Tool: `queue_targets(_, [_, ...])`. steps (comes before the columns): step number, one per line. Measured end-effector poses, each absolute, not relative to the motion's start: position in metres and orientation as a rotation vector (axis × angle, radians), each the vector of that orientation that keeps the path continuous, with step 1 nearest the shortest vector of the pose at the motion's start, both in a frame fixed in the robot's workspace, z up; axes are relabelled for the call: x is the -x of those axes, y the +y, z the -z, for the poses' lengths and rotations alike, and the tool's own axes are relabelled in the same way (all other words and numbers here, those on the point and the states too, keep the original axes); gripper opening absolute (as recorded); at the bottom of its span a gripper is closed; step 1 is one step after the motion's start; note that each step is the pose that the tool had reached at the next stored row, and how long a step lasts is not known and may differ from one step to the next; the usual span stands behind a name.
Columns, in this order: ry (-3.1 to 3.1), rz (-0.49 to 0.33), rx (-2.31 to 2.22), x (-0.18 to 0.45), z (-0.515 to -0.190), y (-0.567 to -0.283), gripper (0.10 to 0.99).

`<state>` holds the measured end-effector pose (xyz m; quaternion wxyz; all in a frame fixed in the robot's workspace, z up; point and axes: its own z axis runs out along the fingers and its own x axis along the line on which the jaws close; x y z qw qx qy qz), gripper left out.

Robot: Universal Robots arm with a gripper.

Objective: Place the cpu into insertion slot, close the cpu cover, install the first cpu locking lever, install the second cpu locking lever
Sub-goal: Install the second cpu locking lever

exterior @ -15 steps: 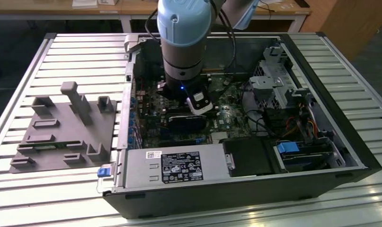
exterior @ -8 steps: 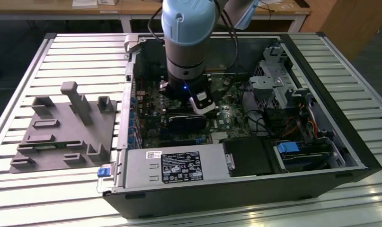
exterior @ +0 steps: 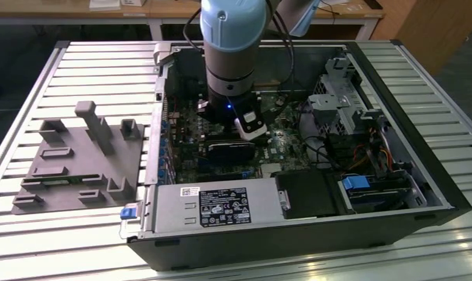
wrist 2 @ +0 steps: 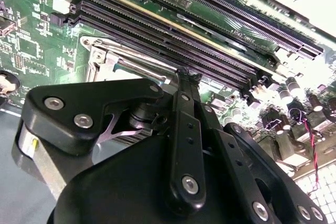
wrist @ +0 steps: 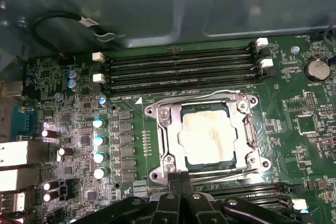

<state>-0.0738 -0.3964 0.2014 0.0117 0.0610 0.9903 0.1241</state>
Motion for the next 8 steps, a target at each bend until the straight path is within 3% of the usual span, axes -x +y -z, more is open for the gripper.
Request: queue_targets(8, [3.088,-0.387,-0.190,0.0738,-0.2014,-0.3900,0.106])
